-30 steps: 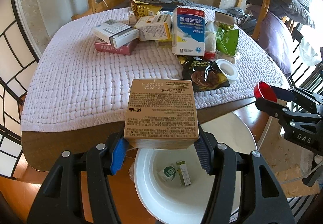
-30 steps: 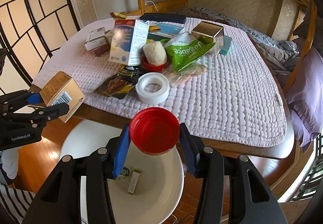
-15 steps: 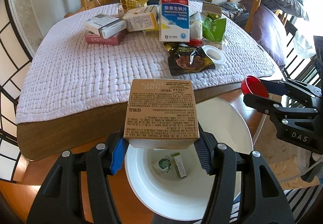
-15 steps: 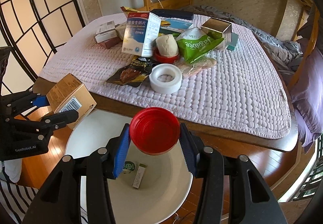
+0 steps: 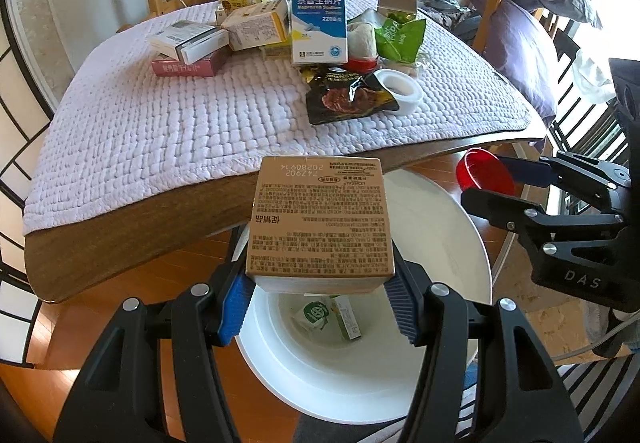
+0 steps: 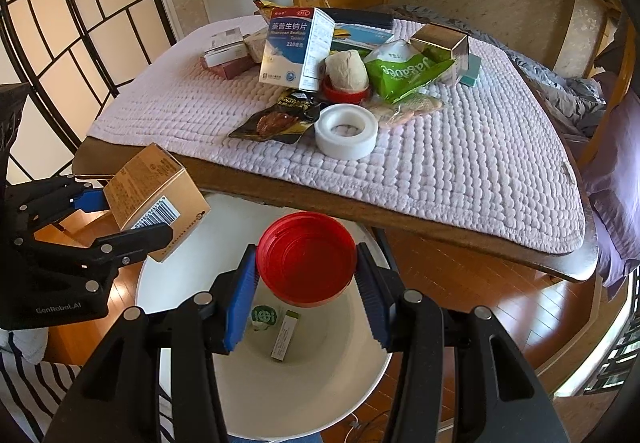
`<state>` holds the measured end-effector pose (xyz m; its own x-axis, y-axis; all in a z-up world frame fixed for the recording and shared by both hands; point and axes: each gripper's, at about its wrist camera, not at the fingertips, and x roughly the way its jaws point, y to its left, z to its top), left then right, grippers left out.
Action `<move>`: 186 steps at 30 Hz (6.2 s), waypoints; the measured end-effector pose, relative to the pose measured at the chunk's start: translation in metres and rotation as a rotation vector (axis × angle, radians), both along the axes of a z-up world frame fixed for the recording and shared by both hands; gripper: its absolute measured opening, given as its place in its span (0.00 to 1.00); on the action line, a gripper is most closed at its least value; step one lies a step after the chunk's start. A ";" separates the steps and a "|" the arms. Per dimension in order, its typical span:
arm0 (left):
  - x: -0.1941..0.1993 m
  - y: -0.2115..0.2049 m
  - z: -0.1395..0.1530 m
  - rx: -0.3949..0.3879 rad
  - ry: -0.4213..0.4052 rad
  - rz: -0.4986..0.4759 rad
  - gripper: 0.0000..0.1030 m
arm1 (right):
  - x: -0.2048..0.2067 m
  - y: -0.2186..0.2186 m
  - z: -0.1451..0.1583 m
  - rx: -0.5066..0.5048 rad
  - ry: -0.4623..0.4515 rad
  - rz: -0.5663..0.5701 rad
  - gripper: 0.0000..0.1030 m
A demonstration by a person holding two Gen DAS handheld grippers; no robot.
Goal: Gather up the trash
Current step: 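Hold the red cap and cardboard box above the bin opening, then open left tool to drop the box while right tool drops the red cap, then move both open tools back over the trash on the bed, then grasp the black beef jerky packet with left tool while right tool grasps white tape roll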
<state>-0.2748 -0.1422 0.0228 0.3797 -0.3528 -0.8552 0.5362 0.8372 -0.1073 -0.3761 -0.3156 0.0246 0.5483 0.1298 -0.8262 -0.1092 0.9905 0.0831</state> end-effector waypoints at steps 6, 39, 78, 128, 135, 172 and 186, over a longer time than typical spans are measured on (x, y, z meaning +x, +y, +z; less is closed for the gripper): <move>-0.008 -0.002 -0.003 0.008 0.008 -0.013 0.58 | -0.004 0.003 -0.001 0.003 0.004 0.009 0.46; -0.013 -0.006 -0.047 0.081 0.090 -0.021 0.58 | -0.004 0.005 -0.036 0.011 0.095 0.014 0.46; -0.007 -0.039 -0.098 0.138 0.141 -0.020 0.58 | 0.013 0.013 -0.077 0.006 0.166 0.006 0.46; -0.002 -0.029 -0.060 0.093 0.078 -0.017 0.69 | 0.012 -0.001 -0.040 -0.003 0.094 -0.028 0.56; 0.006 -0.032 -0.016 -0.005 0.033 -0.024 0.69 | 0.019 -0.027 -0.006 -0.033 0.013 -0.062 0.56; 0.094 -0.087 -0.017 -0.144 0.161 0.027 0.79 | 0.110 -0.011 -0.021 -0.113 -0.072 0.099 0.50; 0.095 -0.067 -0.015 -0.108 0.153 0.017 0.69 | 0.107 -0.010 -0.019 -0.147 -0.085 0.131 0.48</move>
